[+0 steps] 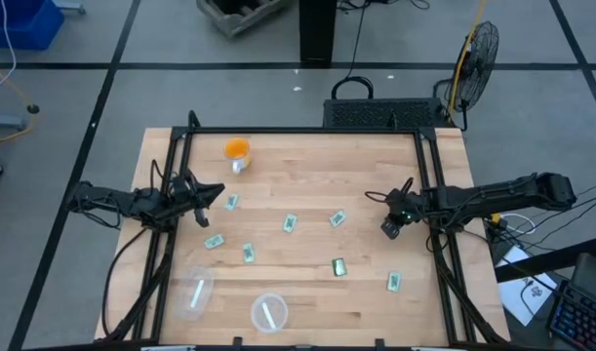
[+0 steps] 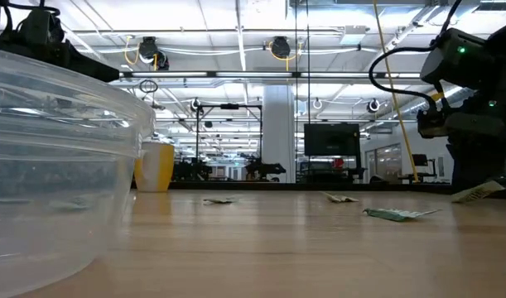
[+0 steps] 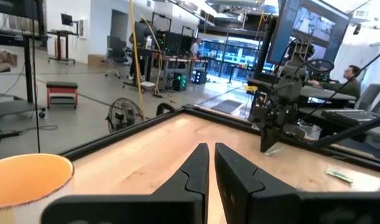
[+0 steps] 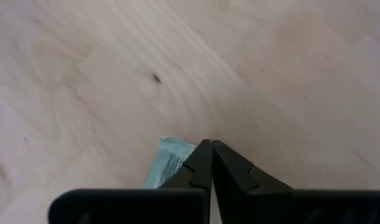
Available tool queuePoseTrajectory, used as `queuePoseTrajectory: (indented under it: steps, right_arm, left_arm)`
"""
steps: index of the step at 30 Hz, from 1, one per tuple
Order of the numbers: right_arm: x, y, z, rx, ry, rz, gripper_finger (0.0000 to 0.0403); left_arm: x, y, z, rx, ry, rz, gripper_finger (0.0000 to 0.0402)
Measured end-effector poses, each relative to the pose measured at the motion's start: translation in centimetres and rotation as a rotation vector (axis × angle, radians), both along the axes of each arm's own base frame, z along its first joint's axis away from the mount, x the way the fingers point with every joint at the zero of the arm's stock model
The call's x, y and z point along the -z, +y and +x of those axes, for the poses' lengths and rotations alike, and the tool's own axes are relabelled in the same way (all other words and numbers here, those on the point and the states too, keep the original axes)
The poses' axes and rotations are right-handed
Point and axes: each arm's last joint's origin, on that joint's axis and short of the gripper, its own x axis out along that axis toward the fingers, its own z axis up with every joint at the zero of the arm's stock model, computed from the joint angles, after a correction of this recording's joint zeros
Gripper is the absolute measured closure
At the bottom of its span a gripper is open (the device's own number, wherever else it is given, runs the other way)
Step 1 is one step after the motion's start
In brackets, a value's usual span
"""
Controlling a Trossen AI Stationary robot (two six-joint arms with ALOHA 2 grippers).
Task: Pick and place items into bin
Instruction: Put the stevia packet into the right transparent bin
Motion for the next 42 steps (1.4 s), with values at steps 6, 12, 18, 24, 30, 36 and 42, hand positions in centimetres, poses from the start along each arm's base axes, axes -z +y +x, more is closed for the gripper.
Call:
queuePoseTrajectory:
  steps: [6, 12, 18, 24, 30, 36, 42]
  right_arm:
    - [-1.8, 0.1, 1.7, -0.088, -0.215, 0.026, 0.0402]
    - [-4.1, 1.2, 4.3, -0.288, -0.569, 0.034, 0.0403]
    - [-5.9, 3.0, 6.3, -0.378, -0.842, 0.054, 0.0403]
    - [-8.9, 5.8, 9.6, -0.563, -0.923, -0.010, 0.0403]
    - [-11.3, 8.0, 14.4, -0.767, -0.757, -0.169, 0.0403]
    - [-10.1, 9.6, 19.7, -0.862, -0.681, -0.173, 0.0403]
    - [-9.3, 12.4, 23.4, -0.953, -0.686, -0.157, 0.0403]
  left_arm:
    - [0.0, 0.0, 0.0, 0.000, -0.002, -0.004, 0.0371]
    - [0.0, 0.0, 0.0, 0.000, 0.004, -0.002, 0.0371]
    - [0.0, 0.0, 0.0, 0.000, 0.004, -0.001, 0.0371]
    - [0.0, 0.0, 0.0, -0.001, 0.004, -0.002, 0.0371]
    - [-0.1, 0.0, 0.0, -0.010, -0.016, -0.008, 0.0371]
    - [-0.9, 0.0, -0.1, -0.009, -0.094, -0.023, 0.0371]
    - [-1.1, 0.1, -0.2, -0.008, -0.115, -0.023, 0.0371]
